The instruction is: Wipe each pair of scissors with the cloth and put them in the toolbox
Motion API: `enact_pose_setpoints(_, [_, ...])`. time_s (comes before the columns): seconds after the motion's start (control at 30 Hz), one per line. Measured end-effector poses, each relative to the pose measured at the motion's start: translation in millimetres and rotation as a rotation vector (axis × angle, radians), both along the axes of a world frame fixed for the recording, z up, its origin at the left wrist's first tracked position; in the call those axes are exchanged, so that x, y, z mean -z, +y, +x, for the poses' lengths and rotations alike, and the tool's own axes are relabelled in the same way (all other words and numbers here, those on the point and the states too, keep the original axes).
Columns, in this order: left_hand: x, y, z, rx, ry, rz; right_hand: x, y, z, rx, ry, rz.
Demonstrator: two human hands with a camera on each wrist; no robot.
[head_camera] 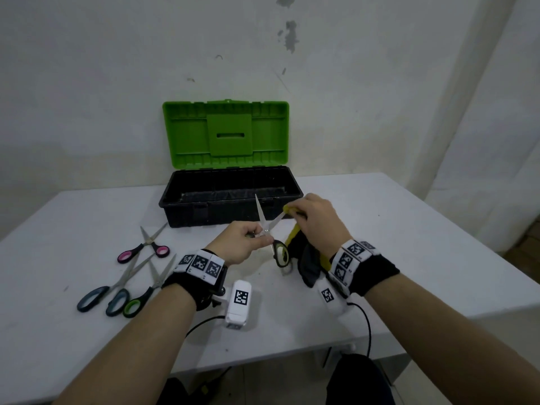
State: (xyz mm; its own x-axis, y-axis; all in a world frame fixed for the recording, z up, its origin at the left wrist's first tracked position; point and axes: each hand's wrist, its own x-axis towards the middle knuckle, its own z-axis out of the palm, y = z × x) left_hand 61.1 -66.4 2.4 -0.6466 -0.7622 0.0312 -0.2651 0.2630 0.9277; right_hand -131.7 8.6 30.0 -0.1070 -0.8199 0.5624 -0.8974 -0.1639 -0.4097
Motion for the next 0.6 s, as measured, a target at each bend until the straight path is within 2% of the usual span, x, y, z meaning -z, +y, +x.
enact_pose_setpoints(0.07, [1,-1,0,-0.001,-0.015,-0.001,-6,0,-4,0.068,-0.037,-0.040])
enact_pose_setpoints(0.13, [0,-2,-1,-0.009,-0.018,-0.023,-8,2,3,0.005,-0.011,-0.030])
enact_pose_setpoints(0.23, [-1,-3,-5,0.000,-0.072,-0.133,-2,4,23,-0.080,0.174,0.176])
enact_pose_setpoints(0.3, [-2,-3,-6,0.004,-0.119,-0.197,-2,2,25,-0.034,0.244,0.246])
enact_pose_setpoints(0.47, [0,-7,0,-0.016,-0.137,-0.204,-13,-4,6,0.205,0.122,0.190])
enact_pose_setpoints(0.6, [0,-4,-1,-0.010,-0.095,-0.121,-6,4,23,-0.027,0.138,0.132])
